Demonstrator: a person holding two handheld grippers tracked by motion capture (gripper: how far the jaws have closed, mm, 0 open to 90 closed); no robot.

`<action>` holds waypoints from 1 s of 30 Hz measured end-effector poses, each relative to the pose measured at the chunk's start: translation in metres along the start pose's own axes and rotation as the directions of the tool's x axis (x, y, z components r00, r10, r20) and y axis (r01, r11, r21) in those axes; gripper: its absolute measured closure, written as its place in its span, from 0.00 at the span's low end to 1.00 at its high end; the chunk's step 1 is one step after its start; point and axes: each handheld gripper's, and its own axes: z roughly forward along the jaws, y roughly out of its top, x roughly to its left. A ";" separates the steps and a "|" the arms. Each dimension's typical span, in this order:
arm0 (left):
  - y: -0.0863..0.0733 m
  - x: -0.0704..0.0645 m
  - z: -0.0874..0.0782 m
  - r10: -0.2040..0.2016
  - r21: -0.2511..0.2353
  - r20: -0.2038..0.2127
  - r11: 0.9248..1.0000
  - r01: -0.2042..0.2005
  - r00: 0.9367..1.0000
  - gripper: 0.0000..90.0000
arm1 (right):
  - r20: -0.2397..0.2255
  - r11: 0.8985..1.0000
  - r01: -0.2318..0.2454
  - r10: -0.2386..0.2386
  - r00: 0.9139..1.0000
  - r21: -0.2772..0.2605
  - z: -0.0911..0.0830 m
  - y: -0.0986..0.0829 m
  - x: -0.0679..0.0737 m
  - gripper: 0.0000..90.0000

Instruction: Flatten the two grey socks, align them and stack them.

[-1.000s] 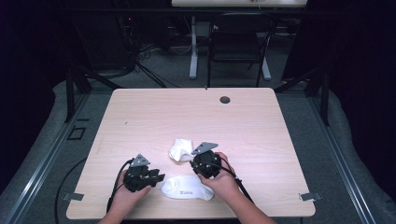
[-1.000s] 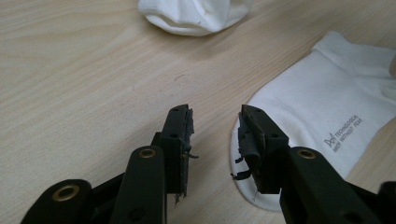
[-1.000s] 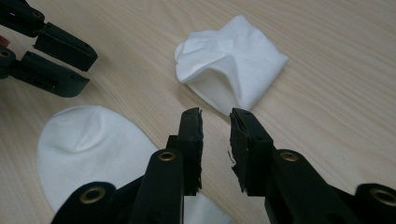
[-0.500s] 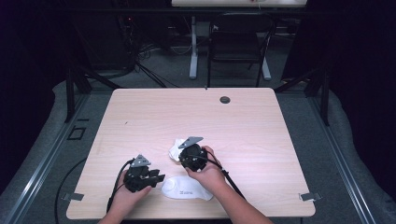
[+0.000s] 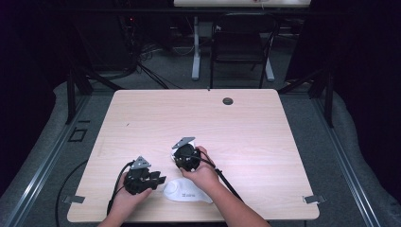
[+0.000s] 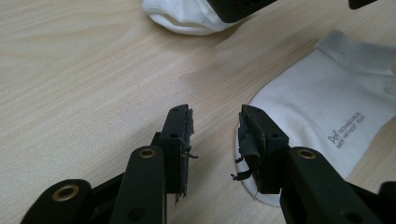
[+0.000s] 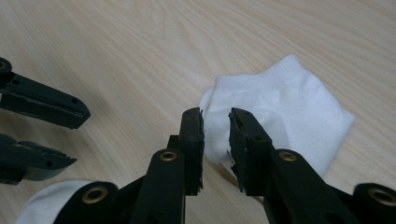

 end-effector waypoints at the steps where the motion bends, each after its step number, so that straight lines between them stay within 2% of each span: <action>1: 0.000 0.000 0.000 0.001 0.001 -0.001 1.000 -0.001 1.000 0.70 | 0.002 1.000 0.002 -0.002 1.000 -0.001 0.001 0.000 0.000 0.83; 7: 0.000 0.002 -0.001 -0.005 -0.006 -0.002 1.000 0.005 1.000 0.70 | 0.001 1.000 0.009 -0.009 1.000 0.012 0.009 0.001 0.000 0.81; 8: 0.000 0.002 -0.001 -0.008 -0.005 -0.002 1.000 0.008 1.000 0.70 | 0.003 1.000 0.009 -0.009 1.000 0.028 0.009 0.002 0.000 0.81; 13: 0.000 0.002 -0.001 -0.005 -0.003 -0.001 1.000 0.005 1.000 0.70 | 0.013 1.000 -0.015 0.015 1.000 0.024 0.018 0.001 0.002 0.79; 14: 0.000 0.002 -0.001 -0.006 -0.002 0.001 1.000 0.006 1.000 0.70 | 0.016 0.999 -0.009 0.008 1.000 0.038 0.018 0.001 0.001 0.80; 18: 0.000 0.001 -0.001 -0.004 0.001 0.009 1.000 0.004 1.000 0.70 | 0.040 0.999 -0.006 0.004 0.999 0.041 0.023 0.000 0.002 0.84; 20: 0.000 0.000 -0.001 0.001 0.004 0.009 1.000 -0.001 1.000 0.70 | 0.052 0.998 -0.004 0.001 0.999 0.057 0.023 0.000 0.002 0.88; 22: 0.000 0.000 -0.001 0.000 0.000 0.006 1.000 0.000 1.000 0.70 | 0.056 0.999 -0.020 0.017 0.998 0.044 0.024 0.000 0.002 0.94; 23: 0.000 0.000 -0.001 0.000 0.001 0.007 1.000 0.000 1.000 0.70 | 0.059 0.998 -0.009 0.005 0.998 0.058 0.023 0.000 0.001 0.96; 28: 0.000 0.001 -0.001 -0.002 -0.001 0.006 1.000 0.002 1.000 0.70 | 0.055 0.998 -0.007 0.003 0.998 0.065 0.020 0.000 0.001 0.99; 29: 0.000 0.001 -0.001 -0.001 -0.001 0.006 1.000 0.001 1.000 0.70 | 0.051 0.999 -0.022 0.020 0.998 0.047 0.021 0.000 0.001 0.99; 30: 0.000 0.001 -0.001 -0.002 0.001 0.007 1.000 0.002 1.000 0.70 | 0.051 0.998 -0.011 0.008 0.999 0.054 0.020 0.000 0.000 0.99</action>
